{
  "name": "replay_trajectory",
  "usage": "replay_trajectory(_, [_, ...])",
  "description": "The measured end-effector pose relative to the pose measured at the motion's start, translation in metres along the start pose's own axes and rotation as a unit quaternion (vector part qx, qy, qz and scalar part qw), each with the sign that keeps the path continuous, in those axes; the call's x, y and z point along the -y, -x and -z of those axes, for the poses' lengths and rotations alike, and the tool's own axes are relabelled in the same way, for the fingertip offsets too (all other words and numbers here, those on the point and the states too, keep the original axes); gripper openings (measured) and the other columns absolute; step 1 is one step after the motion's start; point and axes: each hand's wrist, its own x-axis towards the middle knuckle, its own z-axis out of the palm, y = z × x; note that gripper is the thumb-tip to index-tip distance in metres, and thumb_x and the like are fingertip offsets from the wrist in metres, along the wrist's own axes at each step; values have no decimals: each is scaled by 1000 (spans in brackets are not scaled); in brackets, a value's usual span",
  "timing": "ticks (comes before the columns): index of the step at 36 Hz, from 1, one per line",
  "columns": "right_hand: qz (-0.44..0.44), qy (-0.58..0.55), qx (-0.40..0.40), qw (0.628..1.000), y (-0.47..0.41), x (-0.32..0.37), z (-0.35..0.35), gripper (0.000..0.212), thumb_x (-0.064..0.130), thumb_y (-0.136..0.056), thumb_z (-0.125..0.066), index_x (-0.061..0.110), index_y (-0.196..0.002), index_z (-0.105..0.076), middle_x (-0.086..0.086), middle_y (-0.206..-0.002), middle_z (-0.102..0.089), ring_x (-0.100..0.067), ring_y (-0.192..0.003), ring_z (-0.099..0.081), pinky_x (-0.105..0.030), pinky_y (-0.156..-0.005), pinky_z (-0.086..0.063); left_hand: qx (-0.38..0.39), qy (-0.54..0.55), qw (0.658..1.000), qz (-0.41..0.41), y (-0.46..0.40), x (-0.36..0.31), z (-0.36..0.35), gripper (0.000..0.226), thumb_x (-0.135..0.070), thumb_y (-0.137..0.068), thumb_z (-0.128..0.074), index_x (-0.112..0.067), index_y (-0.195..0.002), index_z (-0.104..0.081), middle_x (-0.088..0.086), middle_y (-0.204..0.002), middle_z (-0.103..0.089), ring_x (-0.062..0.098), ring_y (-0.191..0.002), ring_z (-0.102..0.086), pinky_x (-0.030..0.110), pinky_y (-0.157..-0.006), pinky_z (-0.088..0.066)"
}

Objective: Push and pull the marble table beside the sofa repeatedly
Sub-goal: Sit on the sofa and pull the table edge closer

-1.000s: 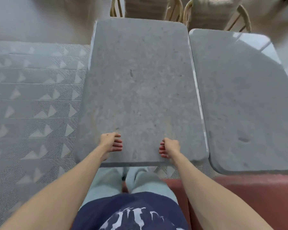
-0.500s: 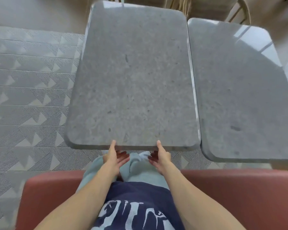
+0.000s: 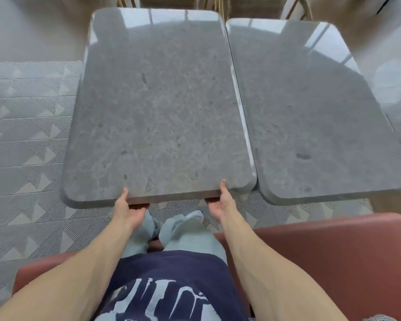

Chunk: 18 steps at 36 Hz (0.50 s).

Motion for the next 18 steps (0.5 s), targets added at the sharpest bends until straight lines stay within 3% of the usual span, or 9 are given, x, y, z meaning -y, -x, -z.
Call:
replay_trajectory(3, [-1, -8, 18, 1000, 2, -1, 1, 62, 23, -94, -64, 2, -145, -36, -25, -137, -56, -40, -124, -55, -48, -92, -50, 7, -18, 1000, -11, 2, 3, 4, 45, -26, -103, -49, -4, -143, -45, 16, -145, -50, 32, -133, -49, 43, -113, -37])
replay_trajectory(7, [8, -2, 28, 1000, 1, -6, 7, 62, 22, -96, -61, 3, -148, -32, -25, -138, -55, -39, -124, -56, -47, -84, -51, 15, -34, 999, -25, 1, 3, 13, 36, -21, -102, -48, -6, -135, -48, 16, -144, -50, 31, -132, -49, 44, -112, -37])
replay_trajectory(11, [8, 0, 34, 999, -1, -9, 13, 59, 21, -97, -60, 6, -148, -35, -23, -139, -56, -37, -124, -57, -48, -93, -50, 25, -56, 997, -37, 0, 5, 20, 30, -22, -103, -47, -7, -129, -48, 15, -147, -47, 30, -135, -46, 43, -113, -35])
replay_trajectory(14, [8, -4, 39, 999, 0, -10, 18, 61, 22, -97, -59, 8, -150, -31, -23, -140, -54, -37, -125, -57, -47, -92, -50, 23, -62, 997, -44, 3, 8, 23, 39, -23, -105, -46, -3, -138, -45, 16, -148, -46, 30, -136, -45, 43, -115, -33])
replay_trajectory(15, [6, -3, 40, 999, 1, -10, 19, 63, 23, -97, -59, 8, -151, -30, -23, -141, -54, -37, -125, -57, -47, -90, -50, 23, -64, 997, -46, 5, 8, 23, 37, -23, -105, -45, -2, -135, -47, 16, -148, -46, 30, -137, -45, 43, -115, -33])
replay_trajectory(18, [5, -2, 45, 999, 4, -11, 22, 64, 23, -97, -60, 7, -151, -28, -24, -141, -53, -38, -125, -56, -47, -89, -50, 25, -59, 997, -37, 8, 9, 26, 25, -24, -105, -45, 0, -103, -54, 16, -148, -46, 29, -137, -45, 43, -115, -33])
